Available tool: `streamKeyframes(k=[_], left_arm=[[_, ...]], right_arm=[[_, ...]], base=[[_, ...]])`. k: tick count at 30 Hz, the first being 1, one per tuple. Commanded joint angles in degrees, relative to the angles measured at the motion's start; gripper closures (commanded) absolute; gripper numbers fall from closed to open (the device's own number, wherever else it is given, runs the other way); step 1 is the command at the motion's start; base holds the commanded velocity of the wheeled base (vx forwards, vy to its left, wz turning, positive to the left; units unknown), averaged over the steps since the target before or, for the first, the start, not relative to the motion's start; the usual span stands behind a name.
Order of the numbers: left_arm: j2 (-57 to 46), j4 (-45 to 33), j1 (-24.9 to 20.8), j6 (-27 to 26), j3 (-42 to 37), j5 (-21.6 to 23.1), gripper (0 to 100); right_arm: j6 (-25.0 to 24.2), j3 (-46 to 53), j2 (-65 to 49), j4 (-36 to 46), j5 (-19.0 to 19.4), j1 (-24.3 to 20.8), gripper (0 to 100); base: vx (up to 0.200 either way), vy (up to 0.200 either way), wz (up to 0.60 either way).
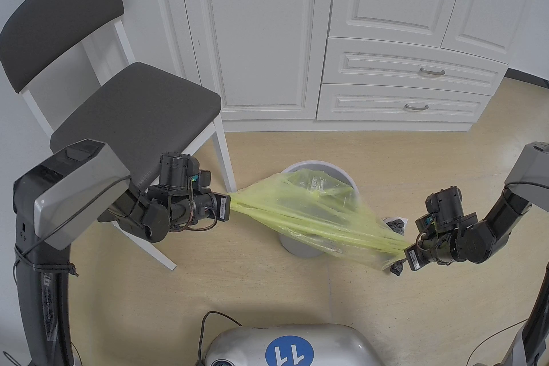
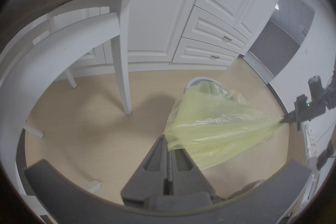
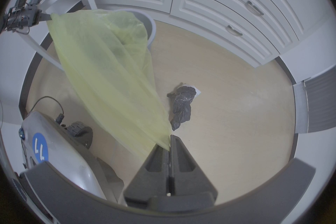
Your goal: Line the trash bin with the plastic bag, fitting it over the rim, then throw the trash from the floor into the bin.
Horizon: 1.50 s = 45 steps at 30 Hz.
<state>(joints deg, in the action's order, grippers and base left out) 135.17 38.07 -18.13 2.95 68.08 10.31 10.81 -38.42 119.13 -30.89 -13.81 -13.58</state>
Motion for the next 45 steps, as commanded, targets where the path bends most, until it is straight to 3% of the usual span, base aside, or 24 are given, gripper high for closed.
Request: streamKeyframes(k=[1, 13, 18, 24, 30, 38, 40, 45], left_arm=[[-5.4, -0.9, 0.5, -1.8, -3.9, 1.5, 100], [3.4, -0.8, -0.8, 0.1, 1.6, 1.7, 100], [6.5, 0.2, -1.1, 3.9, 5.3, 1.6, 100], [9.1, 2.4, -2.5, 15.1, 11.3, 0.8, 100], [10.5, 1.8, -3.1, 16.4, 14.4, -1.7, 100], [5.8, 1.5, -2.2, 12.4, 9.7, -2.9, 100], [0.3, -2.9, 0.1, 2.1, 3.4, -2.5, 100], [-2.2, -4.9, 1.4, -3.0, 0.3, -2.1, 100]], right_arm=[[1.4, 2.8, -4.9, 0.2, -0.1, 0.2, 100], [0.8, -0.3, 3.0, -0.7, -0.3, -0.1, 100], [-2.8, -3.1, 6.6, -1.0, -0.2, -0.7, 100], [-6.9, -4.6, 10.5, -6.7, -0.1, -2.0, 100], [-7.0, -4.1, 12.6, -11.7, -0.3, -2.7, 100], [-6.5, -2.6, 10.3, -10.7, -0.3, -2.8, 100], [-5.5, -0.4, 8.5, -10.5, -0.3, -4.3, 100], [-5.8, 1.7, 7.8, -10.7, -0.3, -8.8, 100]], base=[[0.0, 0.0, 0.0], [0.0, 0.0, 0.0], [0.0, 0.0, 0.0], [0.0, 0.0, 0.0], [0.0, 0.0, 0.0], [0.0, 0.0, 0.0], [0.0, 0.0, 0.0], [0.0, 0.0, 0.0]])
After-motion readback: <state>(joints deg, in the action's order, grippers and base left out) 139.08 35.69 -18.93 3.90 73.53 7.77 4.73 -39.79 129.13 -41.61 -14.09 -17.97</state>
